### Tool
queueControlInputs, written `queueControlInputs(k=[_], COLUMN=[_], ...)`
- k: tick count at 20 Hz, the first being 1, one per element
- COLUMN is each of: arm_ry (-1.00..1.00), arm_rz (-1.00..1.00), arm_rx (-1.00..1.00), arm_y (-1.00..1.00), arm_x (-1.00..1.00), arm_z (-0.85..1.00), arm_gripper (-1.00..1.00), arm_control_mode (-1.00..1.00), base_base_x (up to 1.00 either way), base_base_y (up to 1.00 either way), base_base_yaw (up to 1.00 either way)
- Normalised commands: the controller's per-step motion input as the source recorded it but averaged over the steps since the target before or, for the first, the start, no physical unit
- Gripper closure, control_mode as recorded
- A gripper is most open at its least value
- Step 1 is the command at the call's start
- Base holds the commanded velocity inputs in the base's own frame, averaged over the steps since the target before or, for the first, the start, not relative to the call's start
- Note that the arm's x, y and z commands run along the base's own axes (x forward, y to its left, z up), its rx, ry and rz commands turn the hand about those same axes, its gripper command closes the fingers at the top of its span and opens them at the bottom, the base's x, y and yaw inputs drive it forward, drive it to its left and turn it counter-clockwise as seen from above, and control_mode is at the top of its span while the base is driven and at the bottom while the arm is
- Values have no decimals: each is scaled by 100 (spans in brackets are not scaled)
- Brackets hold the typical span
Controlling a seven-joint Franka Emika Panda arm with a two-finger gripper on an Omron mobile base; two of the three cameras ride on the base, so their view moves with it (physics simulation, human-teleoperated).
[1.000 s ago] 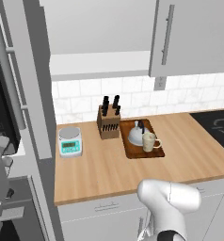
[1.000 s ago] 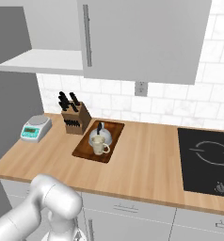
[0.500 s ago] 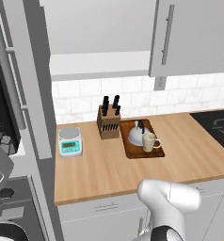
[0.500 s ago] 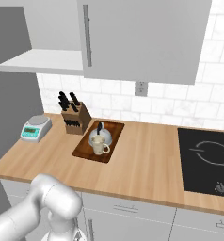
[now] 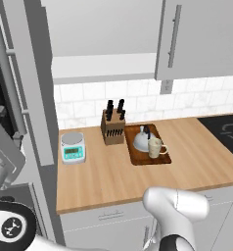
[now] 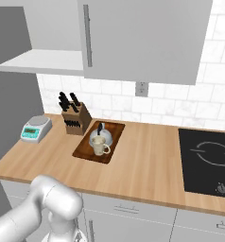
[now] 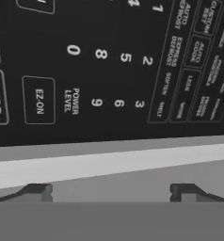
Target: Pick the kettle from the counter and place it on the tray. Then pick the mug from the cabinet and place it on the tray. Then close the cabinet doors.
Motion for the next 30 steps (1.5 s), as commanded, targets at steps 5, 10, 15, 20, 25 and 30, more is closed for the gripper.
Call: queueControlInputs(k=[5,10,15,20,25,30], arm_ry=[2,0,-1,4,31,28], arm_rz=[0,0,-1,-4,-1,-4], arm_rx=[-5,-4,-1,0,3,0], arm_y=[-12,-22,-74,-75,-49,-58], arm_x=[47,25,-34,-23,67,53], arm_z=[-22,-4,14,31,49,33], arm_gripper=[-100,-100,-100,-100,-100,-100], arm_control_mode=[-100,-100,-100,-100,-100,-100], base_base_x=[0,0,0,0,0,0], base_base_y=[0,0,0,0,0,0], base_base_yaw=[0,0,0,0,0,0])
